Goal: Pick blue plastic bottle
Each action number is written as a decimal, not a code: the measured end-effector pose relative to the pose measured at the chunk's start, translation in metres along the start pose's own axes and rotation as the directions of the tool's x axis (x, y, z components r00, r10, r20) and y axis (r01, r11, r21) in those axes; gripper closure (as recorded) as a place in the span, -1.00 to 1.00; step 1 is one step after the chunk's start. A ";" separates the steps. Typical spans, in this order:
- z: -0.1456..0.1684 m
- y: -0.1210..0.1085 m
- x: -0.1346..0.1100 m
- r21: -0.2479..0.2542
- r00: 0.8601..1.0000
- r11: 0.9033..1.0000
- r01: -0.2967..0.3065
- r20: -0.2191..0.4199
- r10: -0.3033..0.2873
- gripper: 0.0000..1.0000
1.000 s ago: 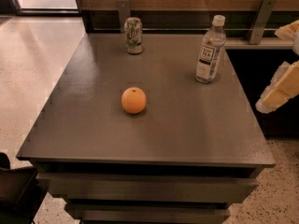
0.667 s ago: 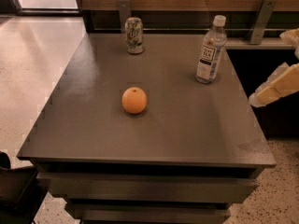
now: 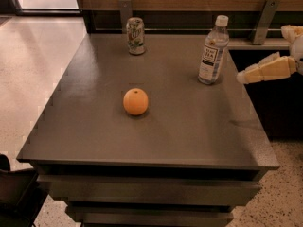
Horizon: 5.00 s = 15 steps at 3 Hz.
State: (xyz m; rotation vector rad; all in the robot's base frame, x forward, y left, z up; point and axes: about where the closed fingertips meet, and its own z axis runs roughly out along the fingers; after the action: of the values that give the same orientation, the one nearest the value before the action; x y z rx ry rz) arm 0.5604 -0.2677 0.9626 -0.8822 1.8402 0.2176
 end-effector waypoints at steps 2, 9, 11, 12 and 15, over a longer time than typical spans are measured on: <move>0.049 -0.030 -0.027 -0.023 0.981 0.999 -0.031 0.190 0.035 -1.00; 0.147 -0.020 -0.027 -0.185 0.922 0.976 -0.118 0.343 0.177 0.27; 0.150 -0.016 -0.030 -0.193 0.922 0.974 -0.115 0.344 0.177 1.00; 0.150 -0.016 -0.030 -0.193 0.922 0.974 -0.115 0.344 0.177 1.00; 0.107 -0.056 -0.073 -0.158 0.894 0.976 -0.152 0.399 0.204 1.00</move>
Offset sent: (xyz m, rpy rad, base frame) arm 0.0972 0.0291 0.0134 0.2397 -0.1597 0.1037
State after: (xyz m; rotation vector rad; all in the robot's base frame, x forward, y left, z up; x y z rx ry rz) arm 0.6896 -0.2180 0.9912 -0.6842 1.5166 0.5956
